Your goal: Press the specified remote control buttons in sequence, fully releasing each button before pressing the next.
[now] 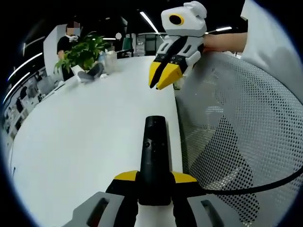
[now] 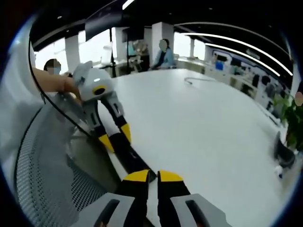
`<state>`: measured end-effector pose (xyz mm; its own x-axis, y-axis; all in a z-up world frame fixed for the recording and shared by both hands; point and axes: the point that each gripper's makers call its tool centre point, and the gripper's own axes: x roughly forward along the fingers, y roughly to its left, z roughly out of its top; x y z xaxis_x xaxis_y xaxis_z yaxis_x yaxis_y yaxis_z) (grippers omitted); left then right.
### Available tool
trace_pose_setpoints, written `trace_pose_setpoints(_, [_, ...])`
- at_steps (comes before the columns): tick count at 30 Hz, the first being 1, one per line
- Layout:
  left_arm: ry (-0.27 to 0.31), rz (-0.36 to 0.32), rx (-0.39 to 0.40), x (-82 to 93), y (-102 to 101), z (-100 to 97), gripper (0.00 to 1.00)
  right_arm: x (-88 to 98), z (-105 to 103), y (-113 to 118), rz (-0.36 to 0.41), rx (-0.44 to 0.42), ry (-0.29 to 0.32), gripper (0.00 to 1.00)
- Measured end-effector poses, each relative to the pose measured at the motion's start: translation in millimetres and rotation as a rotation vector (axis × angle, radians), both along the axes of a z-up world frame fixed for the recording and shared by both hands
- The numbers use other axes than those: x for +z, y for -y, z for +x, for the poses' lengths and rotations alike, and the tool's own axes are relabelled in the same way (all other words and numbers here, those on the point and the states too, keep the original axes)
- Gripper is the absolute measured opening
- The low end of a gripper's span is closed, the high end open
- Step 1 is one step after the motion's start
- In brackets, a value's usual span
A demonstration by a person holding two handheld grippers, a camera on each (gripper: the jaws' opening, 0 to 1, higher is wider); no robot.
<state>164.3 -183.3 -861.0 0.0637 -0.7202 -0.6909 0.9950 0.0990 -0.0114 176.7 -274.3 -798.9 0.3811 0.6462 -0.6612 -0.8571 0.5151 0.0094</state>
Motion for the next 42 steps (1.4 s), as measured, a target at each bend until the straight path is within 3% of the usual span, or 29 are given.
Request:
trace_pose_setpoints(9, [0.008, -0.03, -0.003, 2.1, -1.1, 0.2, 0.25, -7.0, -6.8, -2.9, -0.044, 0.051, -0.014, 0.0])
trace_pose_setpoints(12, [0.015, -0.051, -0.013, 2.5, -1.1, -0.1, 0.25, -8.1, -14.2, -8.0, -0.03, 0.081, -0.046, 0.0])
trace_pose_setpoints(19, [-0.003, -0.085, -0.03, 2.3, -0.9, 0.2, 0.25, -17.7, -25.0, -11.8, -0.092, 0.155, -0.061, 0.0])
trace_pose_setpoints(21, [-0.003, -0.085, -0.031, 2.3, -0.1, 0.0, 0.25, -19.8, -28.9, -11.8, -0.099, 0.184, -0.08, 0.0])
trace_pose_setpoints(23, [-0.006, -0.09, -0.031, 2.4, 0.4, -0.6, 0.25, -24.2, -36.1, -13.4, -0.074, 0.186, -0.166, 0.0])
trace_pose_setpoints(24, [-0.005, -0.091, -0.032, 2.5, 0.5, -0.6, 0.25, -25.8, -34.9, -12.4, -0.079, 0.183, -0.172, 0.0])
trace_pose_setpoints(29, [-0.006, -0.098, -0.033, 2.2, 1.0, -0.8, 0.25, -29.6, -27.5, -7.5, -0.138, 0.201, -0.115, 0.0])
trace_pose_setpoints(37, [0.002, -0.096, -0.032, 2.5, 1.6, -1.0, 0.25, -36.6, -16.3, -6.4, -0.203, 0.214, -0.095, 0.0])
trace_pose_setpoints(42, [0.001, -0.095, -0.031, 2.3, 1.3, -0.8, 0.25, -42.0, -12.1, -10.6, -0.21, 0.23, -0.121, 0.0])
